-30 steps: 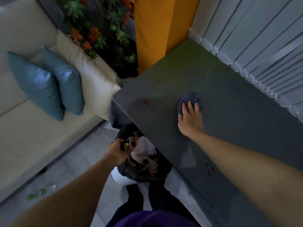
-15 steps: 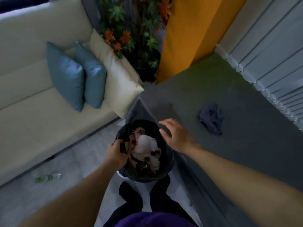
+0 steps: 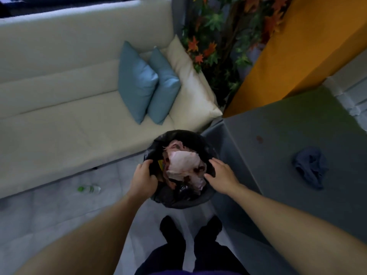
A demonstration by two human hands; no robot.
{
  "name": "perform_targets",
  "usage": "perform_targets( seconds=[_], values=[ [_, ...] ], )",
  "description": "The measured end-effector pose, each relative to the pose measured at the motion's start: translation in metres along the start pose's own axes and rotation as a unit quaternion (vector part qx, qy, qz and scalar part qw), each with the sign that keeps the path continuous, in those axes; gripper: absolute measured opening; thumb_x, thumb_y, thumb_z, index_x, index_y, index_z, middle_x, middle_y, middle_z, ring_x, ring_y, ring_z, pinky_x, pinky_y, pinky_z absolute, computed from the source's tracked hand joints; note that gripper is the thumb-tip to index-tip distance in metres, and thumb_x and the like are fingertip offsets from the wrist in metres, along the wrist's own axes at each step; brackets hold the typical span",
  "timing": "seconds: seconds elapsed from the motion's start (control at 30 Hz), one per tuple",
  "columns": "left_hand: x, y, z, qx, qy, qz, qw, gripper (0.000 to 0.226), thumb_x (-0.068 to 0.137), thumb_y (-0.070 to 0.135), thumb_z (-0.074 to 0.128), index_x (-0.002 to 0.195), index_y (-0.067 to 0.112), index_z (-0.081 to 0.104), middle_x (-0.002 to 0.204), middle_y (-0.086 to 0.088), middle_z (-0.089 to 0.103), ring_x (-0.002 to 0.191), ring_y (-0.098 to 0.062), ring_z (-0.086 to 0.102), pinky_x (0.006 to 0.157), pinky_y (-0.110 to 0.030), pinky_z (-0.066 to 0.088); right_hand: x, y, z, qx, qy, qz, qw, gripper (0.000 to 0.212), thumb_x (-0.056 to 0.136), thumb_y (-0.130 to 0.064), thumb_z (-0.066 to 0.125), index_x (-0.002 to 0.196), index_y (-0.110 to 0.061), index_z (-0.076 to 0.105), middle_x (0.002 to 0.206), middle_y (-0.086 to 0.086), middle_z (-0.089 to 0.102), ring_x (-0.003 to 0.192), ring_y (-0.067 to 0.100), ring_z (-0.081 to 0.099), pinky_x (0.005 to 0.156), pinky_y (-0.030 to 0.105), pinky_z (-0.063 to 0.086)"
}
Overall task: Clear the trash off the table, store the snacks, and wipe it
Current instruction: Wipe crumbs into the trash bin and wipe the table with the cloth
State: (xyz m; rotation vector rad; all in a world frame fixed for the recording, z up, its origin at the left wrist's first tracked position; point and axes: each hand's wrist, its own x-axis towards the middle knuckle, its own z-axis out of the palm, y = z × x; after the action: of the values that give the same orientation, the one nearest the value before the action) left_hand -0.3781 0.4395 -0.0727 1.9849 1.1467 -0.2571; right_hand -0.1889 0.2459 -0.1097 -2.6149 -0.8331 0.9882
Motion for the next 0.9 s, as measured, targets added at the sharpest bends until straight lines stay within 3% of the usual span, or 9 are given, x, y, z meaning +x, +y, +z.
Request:
perform_targets(
  seconds=[0.2,0.33,0.5,0.73,0.9],
  values=[
    [0.008,-0.027,-0.013,0.153,0.022,0.002,0.988,0.059,0.094,0.017,0.042,0.149,0.013,0.021,0.137,-0.014,0.037,0.101,-0.044,0.057,0.075,-0.044,0.046,0.007,-0.04,0.013,-0.054,0.003,-0.02,0.998,0.086,0.091,-0.048,0.064,0.157,-0.015,0.019,0.164,0.002,0.016,0.145,0.033,0.024,0.119,0.038,0.024],
    [0.02,-0.045,-0.018,0.181,0.034,0.005,0.983,0.059,0.093,0.018,0.045,0.147,0.01,0.023,0.13,-0.015,0.038,0.091,-0.043,0.059,0.069,-0.045,0.047,0.024,-0.053,0.024,-0.068,-0.022,-0.021,0.997,0.09,0.09,-0.051,0.064,0.158,-0.019,0.014,0.166,-0.003,0.006,0.147,0.033,0.017,0.118,0.039,0.024],
    [0.045,-0.066,-0.01,0.201,0.038,-0.02,0.979,0.059,0.091,0.017,0.047,0.146,0.01,0.026,0.13,-0.016,0.041,0.094,-0.041,0.06,0.071,-0.042,0.043,0.058,-0.064,0.045,-0.078,-0.034,-0.031,0.996,0.093,0.088,-0.053,0.064,0.158,-0.021,0.012,0.166,-0.005,0.002,0.143,0.03,0.02,0.115,0.039,0.03],
    [0.108,-0.109,0.028,0.191,0.033,-0.033,0.981,0.068,0.086,0.013,0.053,0.148,0.005,0.027,0.13,-0.021,0.042,0.103,-0.043,0.055,0.086,-0.046,0.046,0.128,-0.055,0.089,-0.093,-0.077,-0.026,0.992,0.096,0.088,-0.059,0.059,0.158,-0.021,0.005,0.166,-0.007,-0.005,0.146,0.029,0.014,0.114,0.045,0.028],
    [0.159,-0.143,0.071,0.177,0.034,-0.047,0.983,0.07,0.082,0.008,0.055,0.147,0.004,0.029,0.127,-0.023,0.044,0.097,-0.046,0.055,0.082,-0.047,0.046,0.188,-0.035,0.136,-0.093,-0.109,-0.021,0.989,0.1,0.086,-0.061,0.061,0.158,-0.021,0.004,0.166,-0.007,-0.007,0.148,0.034,0.01,0.117,0.044,0.024]
  ],
)
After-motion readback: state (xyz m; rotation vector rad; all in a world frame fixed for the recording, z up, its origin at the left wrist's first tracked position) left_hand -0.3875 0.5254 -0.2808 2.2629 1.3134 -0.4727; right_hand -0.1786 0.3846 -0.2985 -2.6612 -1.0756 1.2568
